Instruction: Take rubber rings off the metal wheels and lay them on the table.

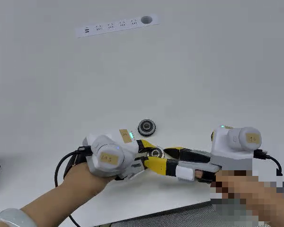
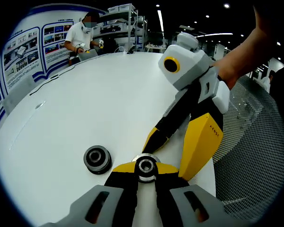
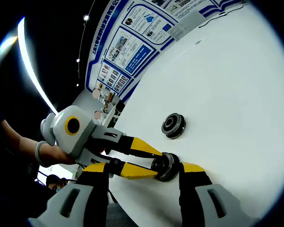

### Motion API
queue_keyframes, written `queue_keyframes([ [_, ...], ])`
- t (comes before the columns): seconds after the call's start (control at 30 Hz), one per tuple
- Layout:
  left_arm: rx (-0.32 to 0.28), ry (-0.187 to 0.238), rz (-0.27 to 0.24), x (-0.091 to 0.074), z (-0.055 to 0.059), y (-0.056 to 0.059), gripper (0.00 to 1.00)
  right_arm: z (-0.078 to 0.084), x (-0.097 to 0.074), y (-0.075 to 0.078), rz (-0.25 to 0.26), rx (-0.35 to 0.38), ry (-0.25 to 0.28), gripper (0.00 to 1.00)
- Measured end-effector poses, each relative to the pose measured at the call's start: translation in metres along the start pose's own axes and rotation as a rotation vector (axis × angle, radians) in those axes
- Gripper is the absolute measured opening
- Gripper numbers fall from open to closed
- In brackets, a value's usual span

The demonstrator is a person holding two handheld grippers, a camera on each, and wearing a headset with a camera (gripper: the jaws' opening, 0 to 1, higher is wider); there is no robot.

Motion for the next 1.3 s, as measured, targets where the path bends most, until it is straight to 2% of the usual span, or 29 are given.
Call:
queue_keyframes([
  [0.1, -0.001, 0.002, -0.001, 0.0, 0.0, -0.001, 0.13, -0.001, 0.0, -0.001, -0.008, 0.027, 0.003, 0.61],
  [0.67, -0.009, 0.007, -0.005, 0.0, 0.001, -0.003, 0.13, -0.003, -0.004, -0.005, -0.035, 0.046, -0.015, 0.59],
  [0.77, -0.009, 0.008, -0.006, 0.0, 0.001, -0.002, 0.13, -0.003, -0.009, -0.003, -0.036, 0.044, -0.012, 0.55],
  [0.8, -0.011, 0.009, -0.006, 0.0, 0.001, -0.002, 0.13, -0.003, -0.01, -0.006, -0.05, 0.051, -0.013, 0.52],
  [0.9, -0.014, 0.011, -0.008, 0.0, 0.002, -0.002, 0.13, -0.001, -0.011, -0.005, -0.052, 0.06, -0.014, 0.51],
  [0.97, -0.014, 0.012, -0.009, 0.0, 0.002, -0.002, 0.13, -0.001, -0.011, -0.003, -0.034, 0.031, -0.012, 0.53],
  [1.1, -0.015, 0.012, -0.01, 0.0, 0.002, -0.002, 0.13, -0.003, -0.009, -0.002, -0.031, 0.04, 0.001, 0.57],
  [1.3, -0.016, 0.012, -0.012, 0.0, 0.001, -0.002, 0.13, -0.002, -0.004, -0.003, -0.034, 0.043, -0.011, 0.58],
])
Point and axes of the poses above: the centre of the closed fingertips' face, and the gripper's own axes: x roughly forward along the fingers, y roughly to its right, z roughly out of its underside, the point moved 3 cm from there along -x, roughly backward along the fingers, and after that the axes turned 6 degrees about x, right-handed, at the moved point
